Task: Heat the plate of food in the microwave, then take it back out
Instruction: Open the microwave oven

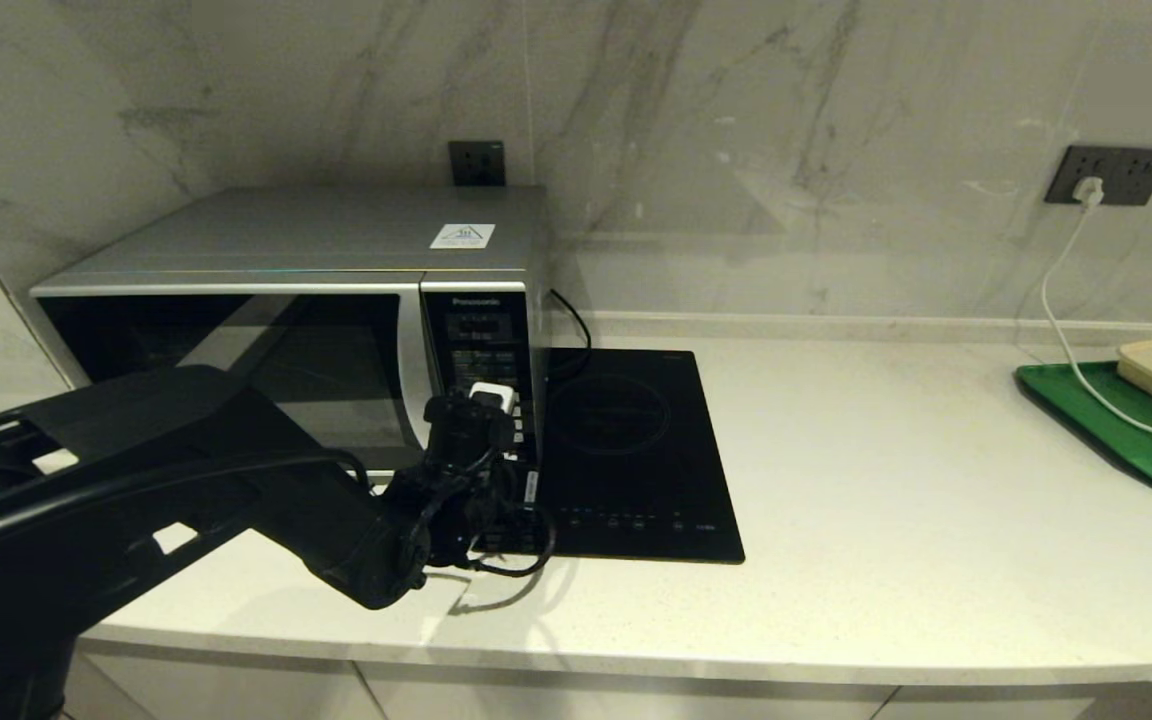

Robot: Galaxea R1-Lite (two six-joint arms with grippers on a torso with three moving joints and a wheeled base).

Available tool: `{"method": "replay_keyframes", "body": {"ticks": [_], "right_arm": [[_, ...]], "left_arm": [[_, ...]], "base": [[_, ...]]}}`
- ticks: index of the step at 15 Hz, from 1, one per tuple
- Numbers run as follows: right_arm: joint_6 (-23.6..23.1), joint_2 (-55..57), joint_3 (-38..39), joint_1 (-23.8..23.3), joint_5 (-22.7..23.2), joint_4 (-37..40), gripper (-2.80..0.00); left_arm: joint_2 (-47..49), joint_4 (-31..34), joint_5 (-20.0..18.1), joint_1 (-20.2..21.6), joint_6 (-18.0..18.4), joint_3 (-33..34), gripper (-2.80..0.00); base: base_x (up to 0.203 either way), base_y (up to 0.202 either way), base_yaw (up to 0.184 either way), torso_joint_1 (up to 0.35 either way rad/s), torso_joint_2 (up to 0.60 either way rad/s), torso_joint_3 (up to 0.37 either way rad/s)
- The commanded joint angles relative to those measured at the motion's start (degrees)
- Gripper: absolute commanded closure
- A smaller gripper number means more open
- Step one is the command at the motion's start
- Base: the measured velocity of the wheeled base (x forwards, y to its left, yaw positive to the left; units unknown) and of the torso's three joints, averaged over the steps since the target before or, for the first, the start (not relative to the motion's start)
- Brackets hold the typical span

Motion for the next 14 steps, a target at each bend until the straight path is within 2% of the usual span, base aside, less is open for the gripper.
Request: {"method": "replay_keyframes", "body": {"ticks": [1, 14], "right_arm": [[-0.03, 0.05, -0.02, 0.0, 0.0, 0.05, 0.0], [0.0, 0.05, -0.02, 0.06, 0.0, 0.05, 0.0]], "left_arm": [[0.42, -0.25, 0.06, -0.01, -0.13, -0.11, 0.0], [0.5, -0.25, 0.06, -0.28, -0.22, 0.07, 0.0]], "base": [[0.0, 0.0, 0.0, 0.0, 0.0, 0.0], [0.0, 0.0, 0.0, 0.0, 0.0, 0.0]]}}
